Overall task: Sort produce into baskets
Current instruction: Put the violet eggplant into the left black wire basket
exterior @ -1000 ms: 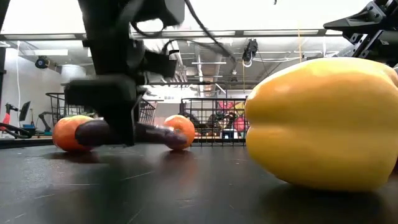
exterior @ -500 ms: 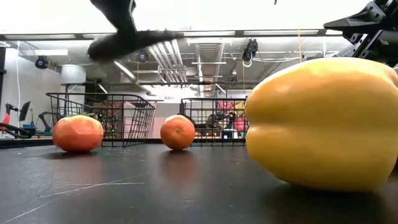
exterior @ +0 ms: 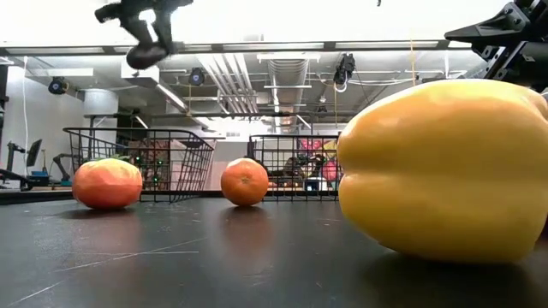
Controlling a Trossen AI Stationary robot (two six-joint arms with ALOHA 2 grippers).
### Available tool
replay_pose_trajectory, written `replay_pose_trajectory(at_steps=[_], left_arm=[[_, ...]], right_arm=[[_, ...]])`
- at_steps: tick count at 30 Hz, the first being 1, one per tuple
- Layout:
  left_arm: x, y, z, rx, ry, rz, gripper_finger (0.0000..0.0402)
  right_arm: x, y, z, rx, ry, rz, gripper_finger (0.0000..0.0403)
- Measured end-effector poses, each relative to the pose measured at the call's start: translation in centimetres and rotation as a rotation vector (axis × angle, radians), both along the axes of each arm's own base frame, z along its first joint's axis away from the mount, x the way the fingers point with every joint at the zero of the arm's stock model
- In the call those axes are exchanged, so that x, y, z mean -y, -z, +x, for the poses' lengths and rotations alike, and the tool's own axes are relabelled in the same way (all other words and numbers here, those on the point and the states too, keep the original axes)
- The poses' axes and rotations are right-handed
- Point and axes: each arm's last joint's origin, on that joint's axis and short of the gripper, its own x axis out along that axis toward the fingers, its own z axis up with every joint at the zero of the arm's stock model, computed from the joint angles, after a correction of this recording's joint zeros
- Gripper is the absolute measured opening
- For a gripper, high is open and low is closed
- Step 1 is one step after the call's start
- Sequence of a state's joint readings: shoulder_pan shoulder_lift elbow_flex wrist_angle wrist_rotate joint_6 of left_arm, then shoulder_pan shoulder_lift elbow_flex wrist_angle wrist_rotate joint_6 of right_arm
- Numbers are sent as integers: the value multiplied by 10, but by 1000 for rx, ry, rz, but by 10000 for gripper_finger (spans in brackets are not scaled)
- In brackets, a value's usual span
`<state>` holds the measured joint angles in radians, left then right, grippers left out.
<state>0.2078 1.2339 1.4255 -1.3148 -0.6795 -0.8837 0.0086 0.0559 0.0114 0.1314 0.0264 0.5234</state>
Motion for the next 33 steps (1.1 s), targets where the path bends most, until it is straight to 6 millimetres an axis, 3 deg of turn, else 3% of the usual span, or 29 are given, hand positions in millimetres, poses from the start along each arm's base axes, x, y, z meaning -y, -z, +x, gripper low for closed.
replay_pose_trajectory(at_steps=[8, 19, 27, 33], left_arm=[[-53, 33, -9, 39, -195, -222, 139], [-110, 69, -11, 12, -258, -453, 139], [-134, 99, 4, -88, -239, -514, 139], [-149, 116, 5, -140, -264, -556, 139]], right_arm=[[0, 0, 0, -1, 1, -7, 343], [0, 3, 0, -26, 0, -4, 343], [0, 5, 0, -52, -1, -3, 343], [0, 5, 0, -52, -1, -2, 343]])
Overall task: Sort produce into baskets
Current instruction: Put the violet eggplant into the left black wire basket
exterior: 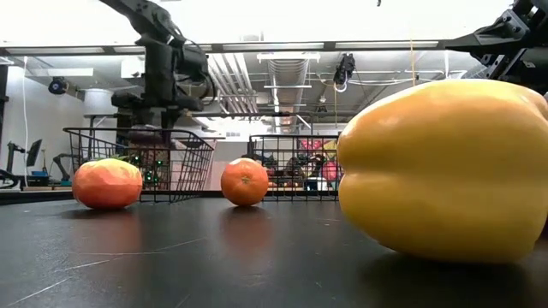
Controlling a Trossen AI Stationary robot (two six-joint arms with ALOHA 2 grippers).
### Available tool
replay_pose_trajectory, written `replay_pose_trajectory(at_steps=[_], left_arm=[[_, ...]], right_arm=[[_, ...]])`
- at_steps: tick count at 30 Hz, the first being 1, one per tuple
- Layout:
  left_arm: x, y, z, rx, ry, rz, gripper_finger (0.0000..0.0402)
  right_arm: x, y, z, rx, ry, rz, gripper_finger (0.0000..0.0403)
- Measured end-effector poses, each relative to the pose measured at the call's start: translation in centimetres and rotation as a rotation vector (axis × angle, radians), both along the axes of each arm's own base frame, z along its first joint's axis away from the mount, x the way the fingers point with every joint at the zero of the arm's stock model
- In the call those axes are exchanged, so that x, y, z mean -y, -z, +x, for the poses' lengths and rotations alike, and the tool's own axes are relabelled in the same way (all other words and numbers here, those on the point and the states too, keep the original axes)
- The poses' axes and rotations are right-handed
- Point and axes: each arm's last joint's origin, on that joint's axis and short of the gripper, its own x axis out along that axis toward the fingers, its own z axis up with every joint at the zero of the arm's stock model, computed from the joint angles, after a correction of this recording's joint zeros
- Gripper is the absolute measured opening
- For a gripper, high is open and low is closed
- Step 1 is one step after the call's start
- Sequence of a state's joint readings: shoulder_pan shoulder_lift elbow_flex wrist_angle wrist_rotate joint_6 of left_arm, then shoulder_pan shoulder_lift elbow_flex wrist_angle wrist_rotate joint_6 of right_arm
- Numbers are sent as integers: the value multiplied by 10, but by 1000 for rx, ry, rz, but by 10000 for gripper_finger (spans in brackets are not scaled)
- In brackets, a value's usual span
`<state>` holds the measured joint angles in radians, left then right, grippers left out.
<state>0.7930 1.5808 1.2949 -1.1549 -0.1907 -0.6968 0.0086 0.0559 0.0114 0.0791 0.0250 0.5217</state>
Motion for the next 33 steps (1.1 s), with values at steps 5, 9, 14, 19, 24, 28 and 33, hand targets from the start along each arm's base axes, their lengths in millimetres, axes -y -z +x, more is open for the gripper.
replay_pose_trajectory(at_steps=[5, 9, 14, 19, 24, 28, 33], left_arm=[[-8, 10, 0, -13, -7, -38, 138], [-13, 18, 1, -36, 0, -59, 138], [-16, 26, 4, -54, 17, -78, 138], [-20, 32, 4, -70, 28, -94, 138], [-24, 38, 6, -79, 36, -101, 138], [-26, 42, 7, -82, 42, -102, 138], [-30, 50, 9, -95, 42, -116, 138]], right_arm=[[0, 0, 0, 0, 0, 0, 343], [0, 0, 0, 0, -1, 0, 343], [0, 0, 0, -1, -1, 0, 343], [0, 0, 0, -1, -2, 2, 343], [0, 0, 0, -1, -2, 2, 343], [0, 0, 0, -1, -2, 2, 343], [0, 0, 0, -2, -2, 2, 343]])
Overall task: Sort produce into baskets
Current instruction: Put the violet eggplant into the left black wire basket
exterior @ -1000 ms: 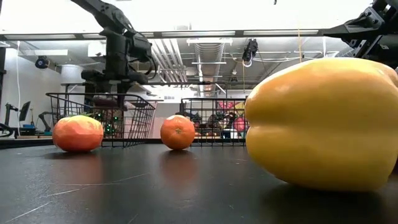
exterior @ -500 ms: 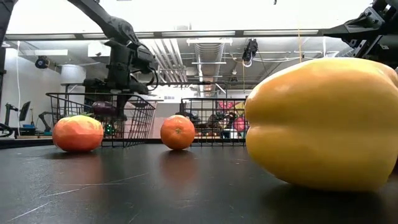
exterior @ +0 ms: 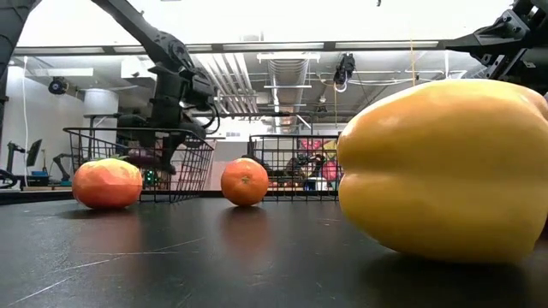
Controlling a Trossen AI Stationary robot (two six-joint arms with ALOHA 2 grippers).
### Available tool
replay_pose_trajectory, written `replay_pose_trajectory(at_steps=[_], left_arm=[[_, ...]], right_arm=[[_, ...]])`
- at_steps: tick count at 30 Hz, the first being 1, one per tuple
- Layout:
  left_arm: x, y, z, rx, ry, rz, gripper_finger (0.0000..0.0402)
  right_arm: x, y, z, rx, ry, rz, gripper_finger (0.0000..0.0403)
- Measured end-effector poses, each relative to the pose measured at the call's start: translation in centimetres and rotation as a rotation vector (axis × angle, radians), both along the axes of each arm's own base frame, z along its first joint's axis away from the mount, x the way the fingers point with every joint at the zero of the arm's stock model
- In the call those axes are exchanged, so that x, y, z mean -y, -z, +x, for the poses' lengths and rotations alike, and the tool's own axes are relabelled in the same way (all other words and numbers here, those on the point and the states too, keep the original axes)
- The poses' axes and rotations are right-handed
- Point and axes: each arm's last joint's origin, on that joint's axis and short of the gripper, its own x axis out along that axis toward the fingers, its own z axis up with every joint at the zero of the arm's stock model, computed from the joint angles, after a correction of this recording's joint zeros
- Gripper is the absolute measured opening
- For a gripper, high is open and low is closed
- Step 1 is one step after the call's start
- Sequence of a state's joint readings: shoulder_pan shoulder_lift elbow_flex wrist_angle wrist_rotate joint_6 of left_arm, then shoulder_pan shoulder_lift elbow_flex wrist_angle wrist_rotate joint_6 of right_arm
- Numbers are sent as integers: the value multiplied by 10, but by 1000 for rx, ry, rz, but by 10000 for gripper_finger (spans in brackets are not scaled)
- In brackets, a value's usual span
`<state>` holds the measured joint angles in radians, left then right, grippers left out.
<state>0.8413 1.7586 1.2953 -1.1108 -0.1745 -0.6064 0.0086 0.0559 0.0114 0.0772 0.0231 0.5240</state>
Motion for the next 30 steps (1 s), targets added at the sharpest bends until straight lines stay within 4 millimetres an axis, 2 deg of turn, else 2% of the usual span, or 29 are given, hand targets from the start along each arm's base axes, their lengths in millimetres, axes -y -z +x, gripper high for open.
replay_pose_trajectory(at_steps=[7, 15, 23, 30], left_arm=[[-3, 9, 2, -21, 10, -20, 138], [-4, 10, 3, -24, 29, -15, 138], [-4, 10, 2, -59, 48, 10, 166], [-5, 10, 1, -84, 60, 26, 175]], right_arm=[[0, 0, 0, -2, 0, 0, 343], [0, 2, 0, -22, 2, 0, 343], [0, 2, 0, -21, 2, 0, 343], [0, 2, 0, -21, 2, 0, 343]])
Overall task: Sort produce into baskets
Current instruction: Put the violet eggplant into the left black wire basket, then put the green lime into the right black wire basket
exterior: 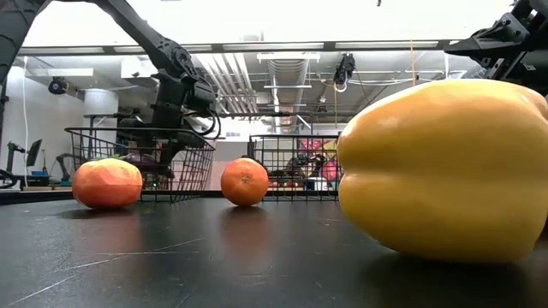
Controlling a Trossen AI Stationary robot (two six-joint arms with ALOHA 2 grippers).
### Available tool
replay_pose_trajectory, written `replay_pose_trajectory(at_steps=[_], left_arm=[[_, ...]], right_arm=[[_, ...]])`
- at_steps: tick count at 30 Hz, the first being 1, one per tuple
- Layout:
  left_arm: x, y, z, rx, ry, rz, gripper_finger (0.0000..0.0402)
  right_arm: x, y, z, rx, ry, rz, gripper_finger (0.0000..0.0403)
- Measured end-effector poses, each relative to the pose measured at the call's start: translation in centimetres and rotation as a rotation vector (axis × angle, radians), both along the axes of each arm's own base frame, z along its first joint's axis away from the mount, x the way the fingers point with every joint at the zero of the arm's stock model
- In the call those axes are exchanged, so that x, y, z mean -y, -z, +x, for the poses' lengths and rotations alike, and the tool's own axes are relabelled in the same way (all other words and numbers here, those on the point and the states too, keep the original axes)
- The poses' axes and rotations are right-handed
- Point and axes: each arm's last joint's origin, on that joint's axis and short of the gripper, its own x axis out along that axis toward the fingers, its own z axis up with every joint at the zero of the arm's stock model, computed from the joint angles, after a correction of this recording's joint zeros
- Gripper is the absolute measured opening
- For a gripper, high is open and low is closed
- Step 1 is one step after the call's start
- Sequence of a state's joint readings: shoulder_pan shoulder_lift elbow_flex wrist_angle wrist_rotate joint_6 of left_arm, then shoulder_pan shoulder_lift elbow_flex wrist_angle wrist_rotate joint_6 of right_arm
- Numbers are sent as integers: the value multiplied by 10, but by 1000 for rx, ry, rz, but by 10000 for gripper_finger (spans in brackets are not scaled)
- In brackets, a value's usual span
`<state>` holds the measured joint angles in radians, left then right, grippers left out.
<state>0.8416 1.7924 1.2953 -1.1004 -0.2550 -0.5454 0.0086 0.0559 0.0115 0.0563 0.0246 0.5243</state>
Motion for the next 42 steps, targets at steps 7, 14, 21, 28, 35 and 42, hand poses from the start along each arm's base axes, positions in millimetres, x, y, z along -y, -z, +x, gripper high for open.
replay_pose_trajectory(at_steps=[7, 14, 21, 28, 35, 42], left_arm=[[0, 0, -1, -38, 23, 12, 180], [2, -2, -2, -65, 26, 23, 217], [10, -7, 1, -105, 70, 36, 253], [53, -35, 21, -168, 221, 178, 253], [133, -76, 38, -41, 423, 302, 253], [238, -111, 38, 162, 826, 428, 252]], right_arm=[[0, 0, 0, 0, 0, 0, 343], [0, 0, 0, 0, 0, 0, 343], [0, 0, 0, 1, 0, 0, 343], [0, 0, 0, 1, 0, 24, 343], [0, 0, 0, 2, 1, 34, 343], [2, -4, 0, 41, 57, -36, 343]])
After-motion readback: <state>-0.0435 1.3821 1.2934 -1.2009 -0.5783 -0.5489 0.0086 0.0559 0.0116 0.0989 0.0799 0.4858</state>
